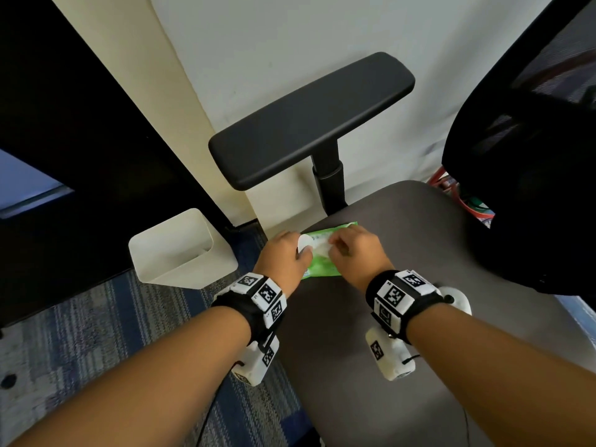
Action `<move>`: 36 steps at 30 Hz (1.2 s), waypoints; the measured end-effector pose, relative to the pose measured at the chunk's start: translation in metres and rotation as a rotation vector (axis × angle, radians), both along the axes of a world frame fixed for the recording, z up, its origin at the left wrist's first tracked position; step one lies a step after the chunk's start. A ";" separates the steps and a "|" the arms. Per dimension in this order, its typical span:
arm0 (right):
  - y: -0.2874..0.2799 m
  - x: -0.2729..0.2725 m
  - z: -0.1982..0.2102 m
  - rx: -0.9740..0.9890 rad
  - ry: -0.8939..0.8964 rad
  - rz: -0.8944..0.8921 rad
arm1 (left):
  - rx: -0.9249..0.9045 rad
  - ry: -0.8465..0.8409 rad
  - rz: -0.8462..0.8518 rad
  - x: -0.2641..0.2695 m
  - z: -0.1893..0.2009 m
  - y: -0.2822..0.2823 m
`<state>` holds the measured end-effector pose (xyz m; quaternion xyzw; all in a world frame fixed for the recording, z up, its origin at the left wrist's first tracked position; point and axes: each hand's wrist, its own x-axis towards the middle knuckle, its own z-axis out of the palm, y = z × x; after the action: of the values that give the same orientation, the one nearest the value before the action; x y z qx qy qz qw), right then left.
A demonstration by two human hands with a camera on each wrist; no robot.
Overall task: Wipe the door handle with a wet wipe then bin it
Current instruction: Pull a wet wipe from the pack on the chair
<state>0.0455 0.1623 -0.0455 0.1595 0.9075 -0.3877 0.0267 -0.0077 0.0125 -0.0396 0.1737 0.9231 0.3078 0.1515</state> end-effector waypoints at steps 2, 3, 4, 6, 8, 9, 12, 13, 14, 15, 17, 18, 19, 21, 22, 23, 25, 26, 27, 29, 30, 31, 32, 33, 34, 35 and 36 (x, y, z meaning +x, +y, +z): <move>0.001 0.002 -0.005 0.057 -0.042 0.080 | 0.014 0.011 -0.010 -0.001 -0.002 -0.002; 0.001 0.003 -0.005 0.078 -0.044 0.096 | 0.021 0.013 -0.011 -0.001 -0.003 -0.002; 0.000 0.004 -0.004 0.096 -0.042 0.108 | 0.023 0.016 -0.011 -0.001 -0.003 -0.002; -0.001 0.005 -0.002 0.136 -0.025 0.139 | 0.019 0.017 -0.005 -0.001 -0.003 -0.001; -0.002 0.005 -0.001 0.171 -0.013 0.178 | 0.016 0.015 -0.005 -0.001 -0.002 -0.001; -0.002 0.005 -0.002 0.187 -0.004 0.195 | 0.017 0.013 -0.007 -0.001 -0.002 0.000; 0.000 0.004 -0.004 0.224 0.031 0.233 | 0.020 0.011 -0.013 -0.001 -0.003 0.000; 0.000 0.004 -0.004 0.223 0.047 0.234 | 0.017 0.010 -0.014 -0.001 -0.003 0.000; 0.001 0.004 -0.004 0.223 0.062 0.228 | 0.012 0.009 -0.017 -0.001 -0.002 0.000; 0.000 0.004 -0.004 0.225 0.071 0.220 | 0.005 0.011 -0.020 0.000 -0.002 0.001; 0.001 0.004 -0.002 0.219 0.055 0.209 | -0.006 0.016 -0.025 0.000 -0.001 0.002; 0.001 0.004 -0.001 0.209 0.040 0.204 | -0.010 0.017 -0.029 0.001 -0.001 0.002; 0.001 0.004 0.000 0.193 0.023 0.202 | -0.013 0.016 -0.035 0.001 -0.001 0.002; 0.001 0.004 0.004 0.159 -0.011 0.197 | -0.018 0.013 -0.046 0.002 -0.001 0.001; 0.001 0.004 0.006 0.147 -0.022 0.192 | -0.021 0.015 -0.050 0.002 -0.002 0.002; 0.001 0.005 0.008 0.133 -0.023 0.181 | -0.024 0.018 -0.054 0.002 -0.001 0.002; 0.002 0.005 0.011 0.097 -0.024 0.138 | -0.030 0.020 -0.058 0.003 0.000 0.002; 0.002 0.004 0.012 0.070 -0.023 0.100 | -0.032 0.019 -0.059 0.003 0.000 0.002; 0.003 0.004 0.012 0.043 -0.014 0.051 | -0.032 0.019 -0.060 0.003 0.000 0.002; 0.005 0.003 0.012 -0.023 0.024 -0.073 | -0.025 0.025 -0.069 0.004 0.000 0.002; 0.006 0.002 0.012 -0.060 0.055 -0.143 | -0.024 0.027 -0.081 0.004 0.000 0.001; 0.008 0.002 0.011 -0.092 0.087 -0.212 | -0.023 0.023 -0.099 0.005 -0.001 0.000; 0.009 0.002 0.011 -0.126 0.106 -0.279 | -0.024 0.012 -0.121 0.006 -0.002 -0.001; 0.010 0.001 0.010 -0.164 0.119 -0.338 | -0.026 0.004 -0.147 0.007 -0.003 -0.002; 0.010 0.000 0.009 -0.197 0.129 -0.390 | -0.035 0.009 -0.181 0.008 -0.004 -0.003; 0.011 -0.001 0.008 -0.218 0.137 -0.431 | -0.059 0.032 -0.228 0.009 -0.005 -0.004; 0.012 -0.001 0.008 -0.229 0.142 -0.455 | -0.104 0.067 -0.288 0.010 -0.006 -0.004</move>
<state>0.0442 0.1740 -0.0375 0.3280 0.7980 -0.4941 -0.1070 0.0020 0.0081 -0.0454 0.3065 0.9079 0.2285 0.1719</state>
